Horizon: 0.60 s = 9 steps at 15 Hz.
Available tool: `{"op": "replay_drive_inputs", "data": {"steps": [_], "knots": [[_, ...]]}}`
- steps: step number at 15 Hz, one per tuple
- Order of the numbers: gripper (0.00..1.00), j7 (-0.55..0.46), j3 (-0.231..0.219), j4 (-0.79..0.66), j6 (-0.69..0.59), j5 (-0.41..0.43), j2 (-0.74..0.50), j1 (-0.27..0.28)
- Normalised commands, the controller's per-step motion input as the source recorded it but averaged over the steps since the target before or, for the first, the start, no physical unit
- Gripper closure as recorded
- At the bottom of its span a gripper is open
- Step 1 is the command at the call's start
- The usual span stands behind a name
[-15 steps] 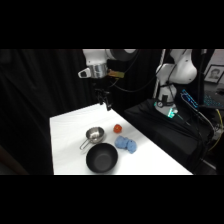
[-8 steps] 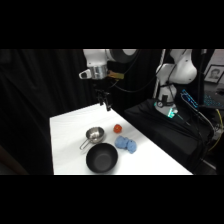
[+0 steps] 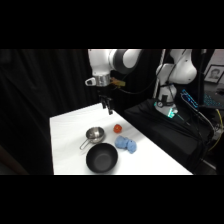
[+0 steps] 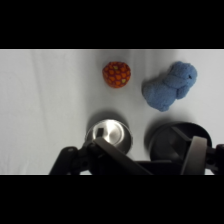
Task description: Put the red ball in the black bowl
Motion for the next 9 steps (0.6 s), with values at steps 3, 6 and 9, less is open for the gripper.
{"op": "replay_drive_inputs", "data": {"steps": [3,6,9], "knots": [[0.00,-0.02,-0.038,-0.25,0.35,0.037,-0.04,-0.044],[0.00,0.01,-0.038,-0.20,0.40,0.030,0.06,-0.042],[0.00,0.00,-0.021,-0.13,0.43,0.098,0.15,-0.039]]}}
